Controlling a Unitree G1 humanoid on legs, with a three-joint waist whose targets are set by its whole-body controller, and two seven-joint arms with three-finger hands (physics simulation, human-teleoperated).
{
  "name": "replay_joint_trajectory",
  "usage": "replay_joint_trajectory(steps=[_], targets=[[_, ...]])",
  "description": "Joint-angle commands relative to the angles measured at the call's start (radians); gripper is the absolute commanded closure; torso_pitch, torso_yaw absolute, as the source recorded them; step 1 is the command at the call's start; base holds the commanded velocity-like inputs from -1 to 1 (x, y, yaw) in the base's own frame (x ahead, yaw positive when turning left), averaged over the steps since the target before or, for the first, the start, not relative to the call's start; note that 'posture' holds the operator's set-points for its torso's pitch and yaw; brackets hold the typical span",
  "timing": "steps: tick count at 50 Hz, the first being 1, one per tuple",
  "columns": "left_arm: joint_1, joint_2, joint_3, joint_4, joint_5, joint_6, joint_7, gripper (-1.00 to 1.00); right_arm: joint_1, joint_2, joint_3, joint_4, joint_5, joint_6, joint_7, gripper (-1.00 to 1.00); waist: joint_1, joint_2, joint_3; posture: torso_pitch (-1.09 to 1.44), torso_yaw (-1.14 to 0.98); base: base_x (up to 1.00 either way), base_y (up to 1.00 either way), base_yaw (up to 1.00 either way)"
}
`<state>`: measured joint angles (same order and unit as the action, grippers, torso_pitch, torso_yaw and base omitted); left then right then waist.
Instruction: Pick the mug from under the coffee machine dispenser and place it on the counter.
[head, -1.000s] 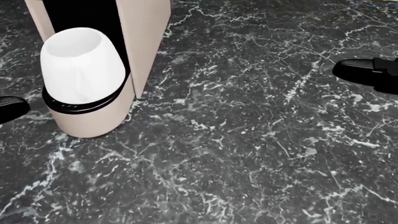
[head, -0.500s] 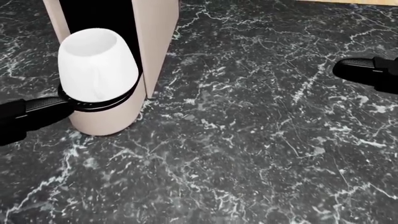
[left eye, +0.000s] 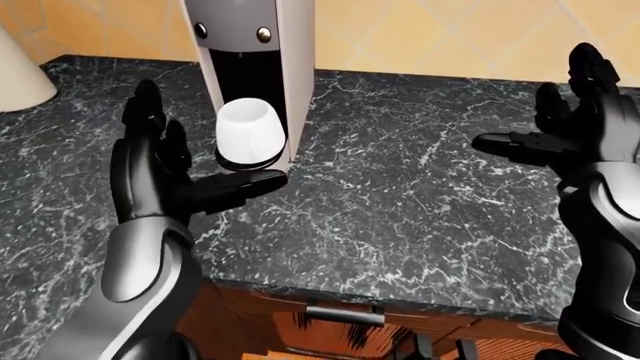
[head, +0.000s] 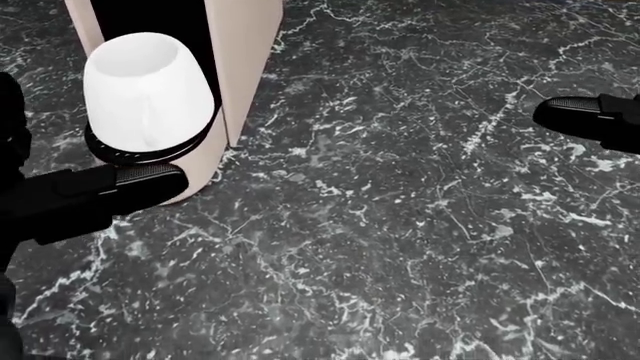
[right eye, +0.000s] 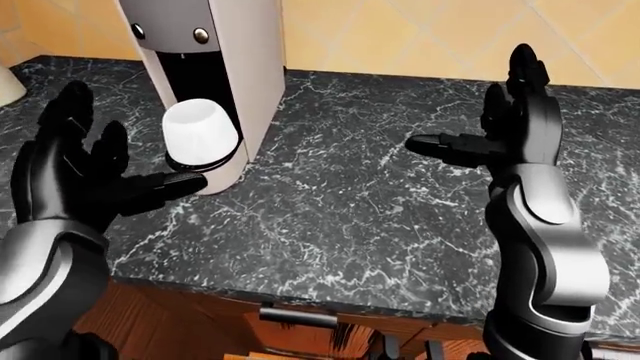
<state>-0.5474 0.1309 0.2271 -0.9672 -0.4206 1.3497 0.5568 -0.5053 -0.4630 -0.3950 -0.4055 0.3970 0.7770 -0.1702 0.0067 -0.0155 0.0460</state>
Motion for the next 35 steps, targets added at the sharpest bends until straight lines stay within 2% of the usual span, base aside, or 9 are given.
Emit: replay_joint_trajectory(steps=[1, 7, 20, 25, 35], targets=[[-0.018, 0.007, -0.015, -0.002, 0.026, -0.058, -0.01, -1.0, -0.028, -0.016, -0.012, -0.032, -0.001, -0.028, -0.001, -1.0, 0.0, -0.005, -0.022, 0.0, 0.0, 0.0, 0.0, 0.0], [-0.003, 0.002, -0.064, 0.064, 0.102, -0.127, -0.035, -1.0, -0.029, -0.018, -0.012, -0.032, 0.0, -0.027, -0.002, -1.0, 0.002, -0.007, -0.025, 0.0, 0.0, 0.0, 0.0, 0.0], [-0.13, -0.035, -0.108, 0.151, 0.193, -0.126, -0.056, -1.0, -0.029, -0.018, -0.013, -0.031, 0.003, -0.028, -0.003, -1.0, 0.003, -0.013, -0.028, 0.0, 0.0, 0.0, 0.0, 0.0], [-0.137, -0.054, -0.14, 0.185, 0.219, -0.144, -0.073, -1.0, -0.028, -0.02, -0.014, -0.031, 0.004, -0.028, -0.001, -1.0, 0.003, -0.015, -0.027, 0.0, 0.0, 0.0, 0.0, 0.0], [-0.153, -0.071, -0.154, 0.259, 0.262, -0.199, -0.102, -1.0, -0.026, -0.019, -0.013, -0.032, 0.005, -0.026, 0.0, -1.0, 0.003, -0.018, -0.028, 0.0, 0.0, 0.0, 0.0, 0.0]])
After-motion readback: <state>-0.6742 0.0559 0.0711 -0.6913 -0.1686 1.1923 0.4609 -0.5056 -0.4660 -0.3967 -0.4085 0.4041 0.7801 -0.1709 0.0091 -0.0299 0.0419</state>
